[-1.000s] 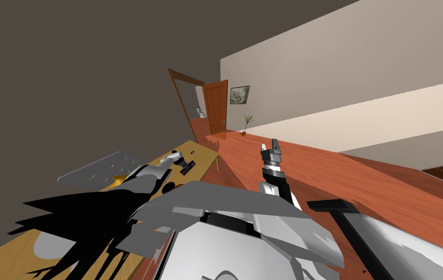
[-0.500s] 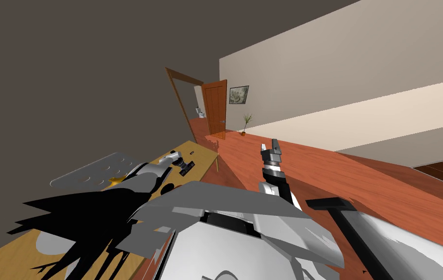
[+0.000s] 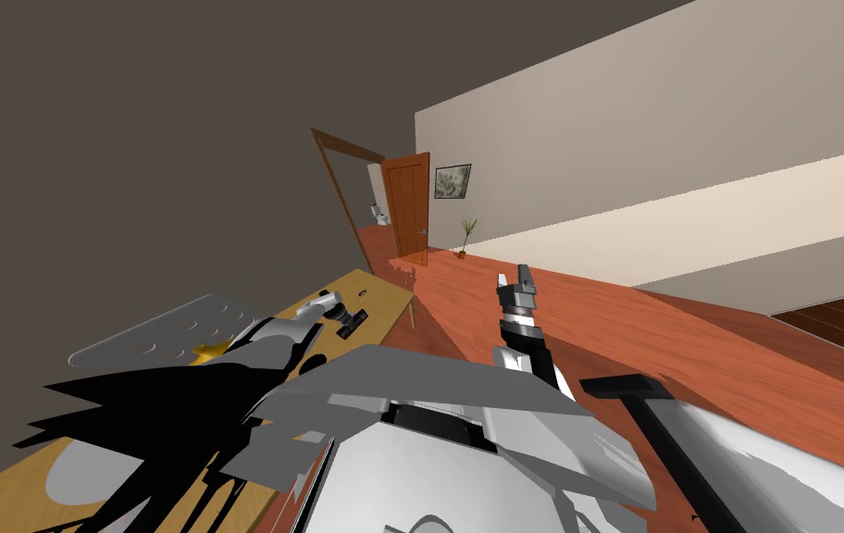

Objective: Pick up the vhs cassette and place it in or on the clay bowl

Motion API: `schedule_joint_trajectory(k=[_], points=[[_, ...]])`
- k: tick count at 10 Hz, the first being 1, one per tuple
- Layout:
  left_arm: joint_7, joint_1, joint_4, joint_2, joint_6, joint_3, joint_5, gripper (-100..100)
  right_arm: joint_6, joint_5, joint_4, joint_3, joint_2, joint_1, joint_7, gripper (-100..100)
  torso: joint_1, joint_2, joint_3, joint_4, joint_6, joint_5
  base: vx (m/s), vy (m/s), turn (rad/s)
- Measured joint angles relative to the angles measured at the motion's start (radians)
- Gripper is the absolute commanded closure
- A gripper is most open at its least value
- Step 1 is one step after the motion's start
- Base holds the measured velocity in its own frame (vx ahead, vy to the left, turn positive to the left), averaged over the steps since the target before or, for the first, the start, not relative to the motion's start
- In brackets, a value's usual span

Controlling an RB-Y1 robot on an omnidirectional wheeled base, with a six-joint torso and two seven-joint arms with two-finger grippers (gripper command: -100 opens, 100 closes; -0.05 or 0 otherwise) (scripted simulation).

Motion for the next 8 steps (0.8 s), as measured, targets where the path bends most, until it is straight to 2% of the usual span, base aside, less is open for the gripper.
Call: schedule_joint_trajectory(k=[1,2,4,5,6,7,8], points=[[-0.011,-0.012,0.027,0.0,-0.007,0.001,0.0,-100,0.0,0.0,0.0,0.0,0.0,0.0,0.0,0,0.001,0.001,0.001,0.0,0.0,0.0,0.022,-0.014,-0.051],[-0.038,-0.02,0.069,-0.001,-0.023,0.018,-0.002,-100,0.0,0.0,0.0,0.0,0.0,0.0,0.0,0,0.0,0.001,0.001,0.0,0.0,0.0,0.029,-0.018,-0.032],[-0.042,0.007,0.04,0.001,-0.017,0.034,-0.004,-100,0.0,0.0,0.0,0.0,0.0,0.0,0.0,0,0.001,0.001,0.001,0.0,0.0,0.0,0.025,-0.012,-0.025],[-0.031,0.048,-0.011,0.001,-0.005,0.054,-0.009,-100,0.0,0.0,0.0,0.0,0.0,0.0,0.0,0,0.0,0.001,0.0,0.0,0.0,0.0,0.037,-0.017,-0.022],[-0.041,0.049,0.003,0.003,-0.007,0.066,-0.009,-100,0.0,0.0,0.0,0.0,0.0,0.0,0.0,0,0.0,0.0,0.0,0.0,0.0,0.0,0.041,-0.025,-0.052],[-0.069,0.053,0.029,0.005,-0.018,0.088,-0.011,-100,0.0,0.0,0.0,0.0,0.0,0.0,0.0,0,0.0,0.0,0.0,0.0,0.0,0.0,0.062,-0.039,-0.079],[-0.088,0.078,0.02,0.008,-0.019,0.117,-0.016,-100,0.0,0.0,0.0,0.0,0.0,0.0,0.0,0,-0.001,-0.001,-0.001,0.0,0.0,0.0,0.078,-0.046,-0.062]])
